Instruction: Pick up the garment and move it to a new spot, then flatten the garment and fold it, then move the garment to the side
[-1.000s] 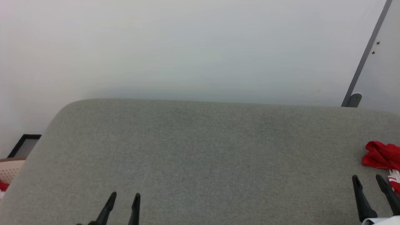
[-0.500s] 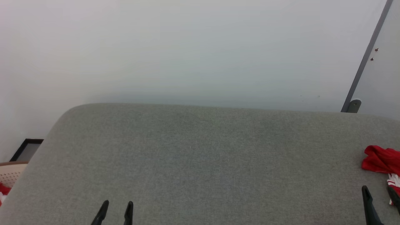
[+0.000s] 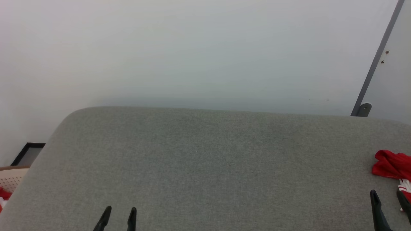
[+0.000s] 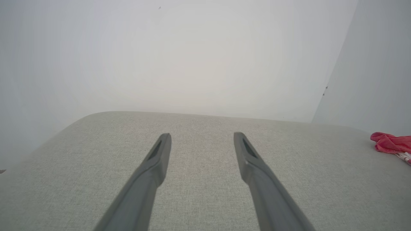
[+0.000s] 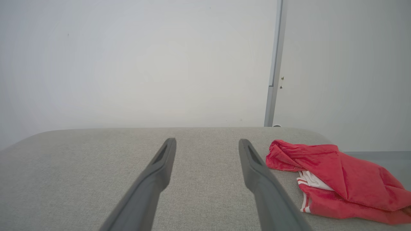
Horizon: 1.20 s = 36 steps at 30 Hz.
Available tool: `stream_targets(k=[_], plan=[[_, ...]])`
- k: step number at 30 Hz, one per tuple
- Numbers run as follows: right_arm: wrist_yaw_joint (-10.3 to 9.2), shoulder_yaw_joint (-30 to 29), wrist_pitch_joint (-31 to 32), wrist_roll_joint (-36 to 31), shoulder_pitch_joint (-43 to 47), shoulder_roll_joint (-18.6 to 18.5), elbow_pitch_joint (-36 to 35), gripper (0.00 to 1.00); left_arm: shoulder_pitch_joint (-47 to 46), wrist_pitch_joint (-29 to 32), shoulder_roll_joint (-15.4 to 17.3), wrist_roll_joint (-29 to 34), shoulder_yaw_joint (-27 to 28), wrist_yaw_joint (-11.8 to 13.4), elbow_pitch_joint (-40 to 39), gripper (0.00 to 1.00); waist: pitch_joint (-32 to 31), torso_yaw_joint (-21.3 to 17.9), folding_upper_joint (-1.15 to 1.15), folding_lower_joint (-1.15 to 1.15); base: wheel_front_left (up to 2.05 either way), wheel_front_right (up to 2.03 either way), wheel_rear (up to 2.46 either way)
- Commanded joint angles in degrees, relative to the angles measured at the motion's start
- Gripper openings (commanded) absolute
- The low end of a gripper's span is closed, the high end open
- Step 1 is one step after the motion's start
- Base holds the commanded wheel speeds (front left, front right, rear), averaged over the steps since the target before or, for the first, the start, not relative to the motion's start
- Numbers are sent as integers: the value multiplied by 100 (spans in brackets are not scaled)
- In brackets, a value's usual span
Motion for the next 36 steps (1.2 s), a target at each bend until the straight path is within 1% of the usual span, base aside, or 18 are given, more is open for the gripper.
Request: stream_targets(k=[1,9,10,14,26,36], plan=[[-10,-3,23,-40,37,16,-27,100,8,4,11,13,9,-13,17,100,-1,1,0,0,0,0,0],[-10,41,40,-52,-40,66,-54,100,6,4,-14,82,54,-13,-57,100,-4,-23,0,0,0,0,0],[1,27,44,-4,4,48,-8,0,1,0,-15,19,31,0,-29,0,-5,-21,0,0,0,0,0],[1,35,75,89,9,151,213,0,44,23,-82,-105,2,2,164,0,1,-23,0,0,0,0,0],[0,35,271,1273,-303,279,433,0,-304,344,-168,-1363,119,2,347,0,95,-64,0,0,0,0,0],[-1,45,402,2136,-525,374,592,0,-563,579,-234,-2272,207,-2,494,0,172,-98,0,0,0,0,0]])
